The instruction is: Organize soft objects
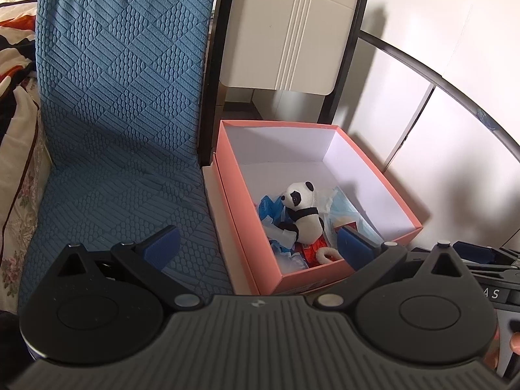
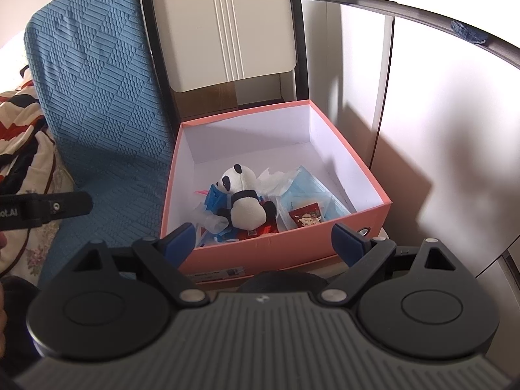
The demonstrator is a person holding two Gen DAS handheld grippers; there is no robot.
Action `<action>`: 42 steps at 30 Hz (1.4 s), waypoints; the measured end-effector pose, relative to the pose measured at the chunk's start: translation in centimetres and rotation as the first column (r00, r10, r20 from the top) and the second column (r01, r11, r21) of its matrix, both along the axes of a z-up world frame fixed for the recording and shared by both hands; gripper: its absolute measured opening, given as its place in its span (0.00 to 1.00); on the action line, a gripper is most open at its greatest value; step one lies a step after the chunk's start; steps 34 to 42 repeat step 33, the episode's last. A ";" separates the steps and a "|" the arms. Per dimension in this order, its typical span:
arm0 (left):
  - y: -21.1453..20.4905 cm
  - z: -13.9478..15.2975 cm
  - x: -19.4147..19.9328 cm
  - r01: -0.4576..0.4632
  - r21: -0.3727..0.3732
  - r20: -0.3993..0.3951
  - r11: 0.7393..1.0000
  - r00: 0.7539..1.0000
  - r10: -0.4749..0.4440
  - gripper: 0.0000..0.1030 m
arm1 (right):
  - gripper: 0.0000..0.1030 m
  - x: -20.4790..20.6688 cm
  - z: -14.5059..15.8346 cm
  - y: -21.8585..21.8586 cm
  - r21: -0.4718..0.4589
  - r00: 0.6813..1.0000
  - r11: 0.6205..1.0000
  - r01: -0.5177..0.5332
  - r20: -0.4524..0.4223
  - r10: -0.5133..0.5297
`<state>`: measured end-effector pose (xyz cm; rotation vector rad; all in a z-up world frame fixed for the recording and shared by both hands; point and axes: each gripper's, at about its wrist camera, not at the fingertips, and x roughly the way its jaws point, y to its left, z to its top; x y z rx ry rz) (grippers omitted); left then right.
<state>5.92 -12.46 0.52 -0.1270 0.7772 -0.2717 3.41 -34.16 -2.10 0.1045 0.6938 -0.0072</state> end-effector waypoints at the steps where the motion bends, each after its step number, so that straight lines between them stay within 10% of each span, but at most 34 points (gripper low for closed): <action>1: -0.1 0.0 0.0 -0.004 0.004 0.001 1.000 1.000 0.004 1.00 | 0.89 0.0 0.0 0.0 -0.002 1.000 1.000 -0.001 0.000 0.001; 42: 0.1 -0.6 -0.2 -0.011 0.010 -0.009 1.000 1.000 0.011 1.00 | 0.89 -0.1 -0.2 0.3 -0.012 1.000 1.000 -0.010 -0.006 0.010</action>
